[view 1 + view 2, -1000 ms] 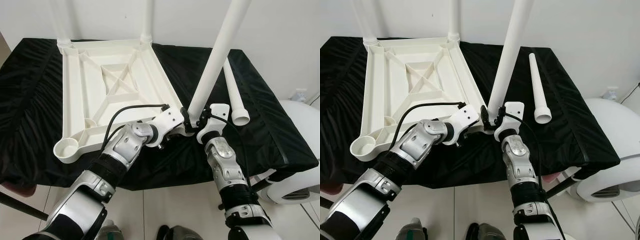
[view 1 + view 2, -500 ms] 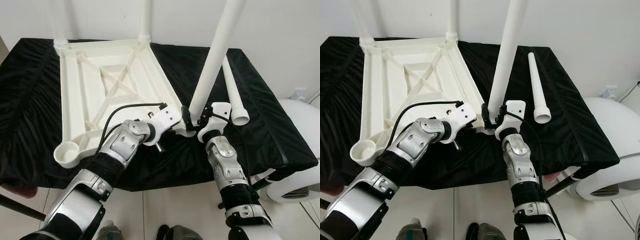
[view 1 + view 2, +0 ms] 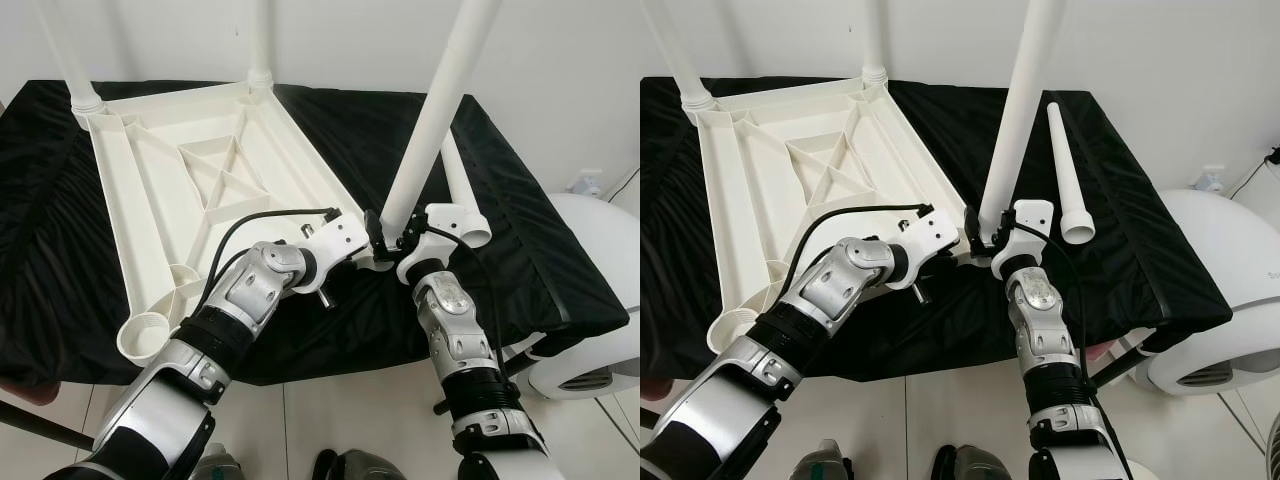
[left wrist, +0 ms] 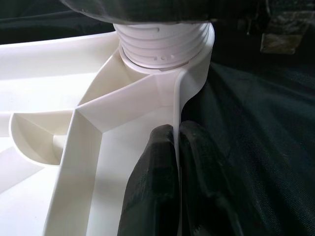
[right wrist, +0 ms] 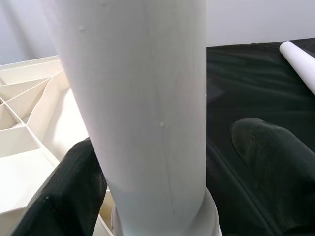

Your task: Building children table

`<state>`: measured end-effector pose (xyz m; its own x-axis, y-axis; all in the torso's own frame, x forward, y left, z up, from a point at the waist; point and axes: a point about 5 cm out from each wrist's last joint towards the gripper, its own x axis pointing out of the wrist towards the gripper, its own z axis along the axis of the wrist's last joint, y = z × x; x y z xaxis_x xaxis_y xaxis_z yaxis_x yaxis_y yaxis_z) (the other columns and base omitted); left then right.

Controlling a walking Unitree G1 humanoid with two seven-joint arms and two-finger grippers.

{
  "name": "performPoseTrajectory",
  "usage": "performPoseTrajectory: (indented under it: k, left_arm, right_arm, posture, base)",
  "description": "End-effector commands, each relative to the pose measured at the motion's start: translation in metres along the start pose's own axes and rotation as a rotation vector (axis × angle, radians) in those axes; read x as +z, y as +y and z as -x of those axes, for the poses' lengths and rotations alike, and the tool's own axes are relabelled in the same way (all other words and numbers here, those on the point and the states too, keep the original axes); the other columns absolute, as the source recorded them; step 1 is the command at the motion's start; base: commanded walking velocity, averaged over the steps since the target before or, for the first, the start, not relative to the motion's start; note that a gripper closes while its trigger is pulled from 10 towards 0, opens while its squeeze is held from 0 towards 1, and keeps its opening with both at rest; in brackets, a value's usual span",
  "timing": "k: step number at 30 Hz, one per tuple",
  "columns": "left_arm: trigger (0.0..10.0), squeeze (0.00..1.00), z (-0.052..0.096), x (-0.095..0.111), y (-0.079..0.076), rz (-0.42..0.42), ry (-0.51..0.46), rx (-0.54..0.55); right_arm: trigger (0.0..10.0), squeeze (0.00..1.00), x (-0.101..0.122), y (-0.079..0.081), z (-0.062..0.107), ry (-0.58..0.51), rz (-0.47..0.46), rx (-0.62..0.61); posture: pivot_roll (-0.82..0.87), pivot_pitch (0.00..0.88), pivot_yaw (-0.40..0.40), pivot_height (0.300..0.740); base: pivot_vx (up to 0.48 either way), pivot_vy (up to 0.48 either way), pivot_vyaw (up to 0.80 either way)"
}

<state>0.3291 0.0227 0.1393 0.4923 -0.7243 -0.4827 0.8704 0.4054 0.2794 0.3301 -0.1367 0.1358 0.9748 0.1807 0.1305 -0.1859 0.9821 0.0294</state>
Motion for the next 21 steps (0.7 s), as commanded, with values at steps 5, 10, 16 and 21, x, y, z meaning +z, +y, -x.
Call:
performPoseTrajectory:
  k: [5, 10, 16, 21]
  left_arm:
    - [10.0, 0.0, -0.004, -0.02, -0.006, 0.03, 0.072, 0.006]
    - [10.0, 0.0, -0.005, -0.024, -0.008, 0.048, 0.079, 0.009]
    - [10.0, 0.0, -0.005, -0.025, -0.008, 0.059, 0.077, 0.016]
    - [10.0, 0.0, -0.006, -0.03, -0.009, 0.073, 0.085, 0.019]
  right_arm:
    - [10.0, 0.0, -0.001, -0.004, 0.003, 0.008, -0.001, -0.007]
    - [10.0, 0.0, -0.001, -0.006, 0.005, 0.009, 0.0, -0.005]
    - [10.0, 0.0, -0.006, -0.012, 0.008, 0.039, 0.01, 0.025]
    - [10.0, 0.0, -0.012, -0.018, 0.01, 0.073, 0.027, 0.072]
  posture:
    - [0.01, 0.024, -0.075, 0.74]
    - [0.01, 0.022, -0.073, 0.74]
    - [0.01, 0.021, -0.075, 0.74]
    - [0.01, 0.015, -0.076, 0.74]
  base:
    - [0.0, 0.0, 0.0]
    - [0.0, 0.0, 0.0]
    - [0.0, 0.0, 0.0]
    - [0.0, 0.0, 0.0]
